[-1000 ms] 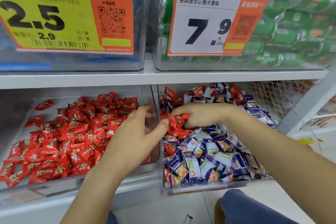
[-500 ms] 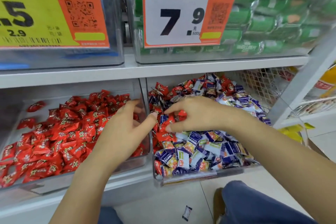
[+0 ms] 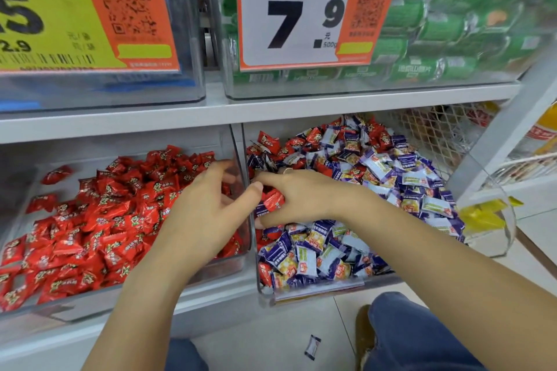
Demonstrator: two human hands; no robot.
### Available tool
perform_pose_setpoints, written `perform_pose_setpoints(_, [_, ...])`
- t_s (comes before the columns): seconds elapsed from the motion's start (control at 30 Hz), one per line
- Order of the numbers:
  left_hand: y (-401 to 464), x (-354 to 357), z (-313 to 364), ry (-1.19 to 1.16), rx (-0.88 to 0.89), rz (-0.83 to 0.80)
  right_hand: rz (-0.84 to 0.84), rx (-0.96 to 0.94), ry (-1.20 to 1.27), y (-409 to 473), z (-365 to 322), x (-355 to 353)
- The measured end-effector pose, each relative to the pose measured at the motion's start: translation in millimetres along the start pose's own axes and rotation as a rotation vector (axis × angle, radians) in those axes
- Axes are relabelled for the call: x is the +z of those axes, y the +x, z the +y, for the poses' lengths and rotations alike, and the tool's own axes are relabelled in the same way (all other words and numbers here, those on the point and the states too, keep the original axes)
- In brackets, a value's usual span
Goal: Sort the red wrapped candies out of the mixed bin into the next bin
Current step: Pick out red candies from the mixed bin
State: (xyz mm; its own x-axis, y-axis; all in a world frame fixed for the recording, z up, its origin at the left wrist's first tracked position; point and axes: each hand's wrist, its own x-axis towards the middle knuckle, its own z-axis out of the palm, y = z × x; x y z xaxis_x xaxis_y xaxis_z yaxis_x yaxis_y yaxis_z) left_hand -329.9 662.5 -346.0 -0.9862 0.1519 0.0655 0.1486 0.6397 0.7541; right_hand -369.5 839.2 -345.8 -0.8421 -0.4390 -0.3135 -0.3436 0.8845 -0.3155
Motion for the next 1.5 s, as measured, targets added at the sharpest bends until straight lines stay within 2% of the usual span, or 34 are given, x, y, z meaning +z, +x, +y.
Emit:
perform_pose_setpoints(0.13, [1.6,0.6,-0.8,0.011,-0.008,0.002,-0.012,-0.019,0.158,-6.7,6.7,-2.1])
perform_pose_setpoints(0.37, [0.2,-0.5,-0.4,0.03,-0.003,-0.011,0.122,0.004,0.463,-29.8,22.9,-23.1])
perform_pose_setpoints(0.5, [0.4,-0.7,-0.5,0.042,-0.002,-0.017,0.344,0.131,0.336,-41.9,39.7,-42.4])
perform_pose_setpoints(0.57, [0.9,-0.6,-1.3,0.05,0.0,-0.018,0.397,0.179,0.291,-43.6,45.9,-46.2])
perform_pose_setpoints(0.77, [1.4,-1.0,-2.0,0.059,0.0,-0.025,0.203,0.182,0.24,-33.6,32.5,-34.8])
perform_pose_setpoints(0.9, [2.1,-1.6,-2.5,0.055,-0.002,-0.038,-0.003,0.206,-0.01,-17.0,26.2,-21.0])
perform_pose_setpoints(1.03, [2.6,-1.7,-3.3,0.049,-0.001,-0.038,-0.05,0.209,-0.277,-5.6,16.6,-14.3])
perform_pose_setpoints(1.13, [2.7,-2.1,-4.6,0.048,0.003,-0.047,0.002,0.218,-0.331,-7.6,11.1,-16.1])
perform_pose_setpoints(1.23, [0.9,-5.9,-4.7,0.015,0.017,-0.079,0.208,0.239,-0.169,-27.1,10.4,-25.0])
perform_pose_setpoints(1.3, [-3.4,-15.1,-4.9,-0.072,0.029,-0.034,0.33,0.18,0.154,-46.6,0.0,-33.2])
perform_pose_setpoints(1.4, [-13.8,-36.2,-13.7,-0.171,-0.002,0.138,0.279,0.024,0.679,-71.3,-41.7,-40.7])
perform_pose_setpoints(1.5, [-27.2,-56.6,-35.1,-0.232,-0.071,0.265,0.203,-0.082,0.717,-67.0,-89.0,-37.6])
